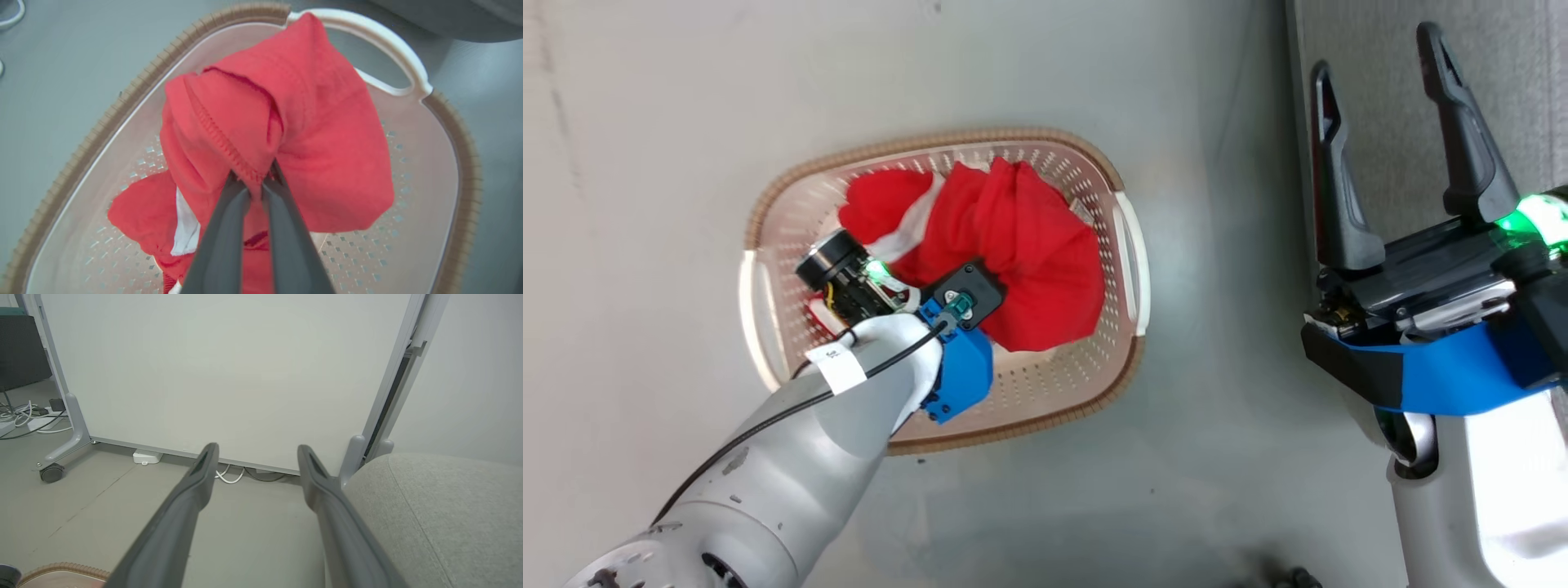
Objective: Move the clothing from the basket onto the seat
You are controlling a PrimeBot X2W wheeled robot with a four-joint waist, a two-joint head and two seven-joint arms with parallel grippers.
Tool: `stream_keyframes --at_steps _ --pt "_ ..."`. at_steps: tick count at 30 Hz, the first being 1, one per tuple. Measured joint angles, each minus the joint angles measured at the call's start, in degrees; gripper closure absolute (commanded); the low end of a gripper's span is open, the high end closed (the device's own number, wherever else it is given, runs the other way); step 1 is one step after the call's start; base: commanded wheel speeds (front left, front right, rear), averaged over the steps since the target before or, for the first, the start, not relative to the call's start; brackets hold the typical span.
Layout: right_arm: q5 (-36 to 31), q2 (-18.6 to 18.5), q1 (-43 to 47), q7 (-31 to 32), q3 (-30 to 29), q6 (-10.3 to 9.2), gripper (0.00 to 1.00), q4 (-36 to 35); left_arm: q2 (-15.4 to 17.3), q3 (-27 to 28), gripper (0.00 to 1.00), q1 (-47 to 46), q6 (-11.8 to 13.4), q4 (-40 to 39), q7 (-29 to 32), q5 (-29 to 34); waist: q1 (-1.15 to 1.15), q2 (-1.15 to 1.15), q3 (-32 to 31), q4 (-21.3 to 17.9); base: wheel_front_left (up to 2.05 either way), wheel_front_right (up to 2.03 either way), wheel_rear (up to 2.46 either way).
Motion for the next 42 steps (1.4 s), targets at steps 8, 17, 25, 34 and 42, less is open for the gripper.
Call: stream_keyframes --at_steps 8,17,25,34,42 --pt "0.0 0.0 2.0 0.0 -0.2 0.0 0.0 2.6 2.0 4.4 1.0 4.4 0.8 -7.2 0.0 0.0 0.0 0.0 -6.6 1.9 0.0 0.0 0.0" --pt "0.5 0.0 5.2 0.0 -0.5 0.0 0.0 4.8 4.8 11.1 1.0 9.6 1.4 -14.7 0.0 2.1 -0.01 0.0 -14.2 3.3 0.0 0.0 0.0" --pt "0.6 0.0 8.5 0.0 -0.7 0.0 0.0 6.6 5.6 18.3 1.0 13.8 1.4 -21.1 0.0 3.5 -0.01 0.0 -20.8 4.6 0.0 0.0 0.0" --pt "1.4 0.0 11.4 0.0 -0.4 0.0 0.0 8.1 5.4 26.3 1.0 16.5 0.9 -27.7 0.0 4.9 -0.01 0.0 -27.3 6.0 0.0 0.0 0.0" --pt "1.7 0.0 13.1 0.0 -0.3 0.0 0.0 8.8 4.5 30.9 1.0 17.4 0.5 -33.2 0.0 6.4 0.0 0.0 -31.4 7.0 0.0 0.0 0.0"
